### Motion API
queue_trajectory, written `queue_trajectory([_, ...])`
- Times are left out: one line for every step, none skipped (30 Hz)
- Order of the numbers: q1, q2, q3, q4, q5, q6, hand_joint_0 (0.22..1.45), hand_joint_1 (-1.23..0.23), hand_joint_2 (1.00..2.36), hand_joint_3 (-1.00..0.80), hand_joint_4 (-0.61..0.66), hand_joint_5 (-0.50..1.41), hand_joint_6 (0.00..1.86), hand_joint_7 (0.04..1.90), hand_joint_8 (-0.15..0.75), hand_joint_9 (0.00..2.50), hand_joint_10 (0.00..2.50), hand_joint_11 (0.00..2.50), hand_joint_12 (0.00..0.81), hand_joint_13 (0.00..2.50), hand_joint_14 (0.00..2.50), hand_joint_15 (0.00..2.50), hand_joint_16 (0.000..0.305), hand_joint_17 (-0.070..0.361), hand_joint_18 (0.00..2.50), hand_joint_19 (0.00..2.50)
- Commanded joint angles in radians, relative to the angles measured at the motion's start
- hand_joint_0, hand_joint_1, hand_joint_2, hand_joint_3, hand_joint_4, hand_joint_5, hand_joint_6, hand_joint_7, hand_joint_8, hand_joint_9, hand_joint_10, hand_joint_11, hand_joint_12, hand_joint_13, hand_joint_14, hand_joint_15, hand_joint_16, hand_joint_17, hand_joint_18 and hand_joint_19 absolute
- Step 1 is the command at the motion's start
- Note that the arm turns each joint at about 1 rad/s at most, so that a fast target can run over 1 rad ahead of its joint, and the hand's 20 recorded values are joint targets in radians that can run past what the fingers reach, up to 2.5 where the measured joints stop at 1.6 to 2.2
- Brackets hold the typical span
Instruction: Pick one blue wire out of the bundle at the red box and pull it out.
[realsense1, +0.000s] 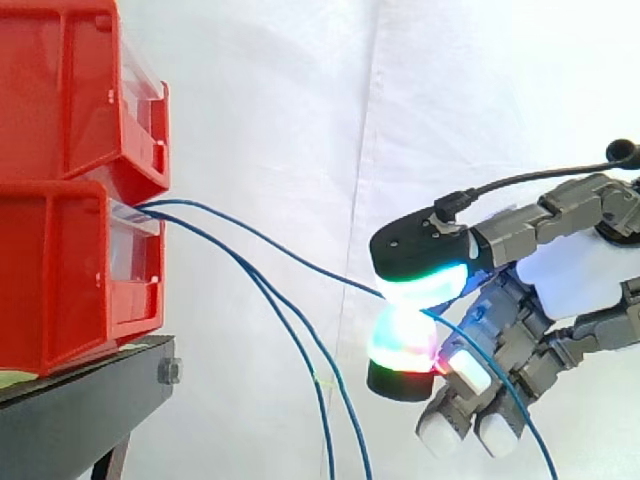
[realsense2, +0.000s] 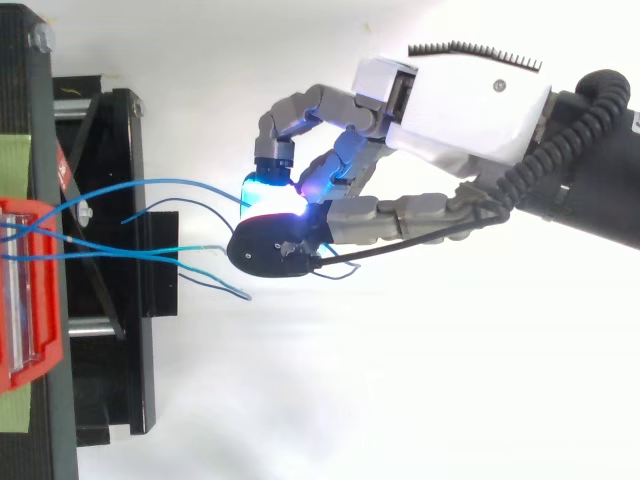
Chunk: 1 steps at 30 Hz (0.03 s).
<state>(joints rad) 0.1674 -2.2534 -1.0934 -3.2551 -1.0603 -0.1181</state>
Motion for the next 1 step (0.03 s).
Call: queue_trajectory([0.000, 0.000, 0.000, 0.000, 0.000, 0.000, 0.59, -0.69, 1.01, 0.02, 0.24, -0.15, 0.89, 1.14, 0.435, 0.96, 0.02, 0.80, 0.525, 0.79, 0.01, 0.37, 0.070, 0.158, 0.84, 0.49])
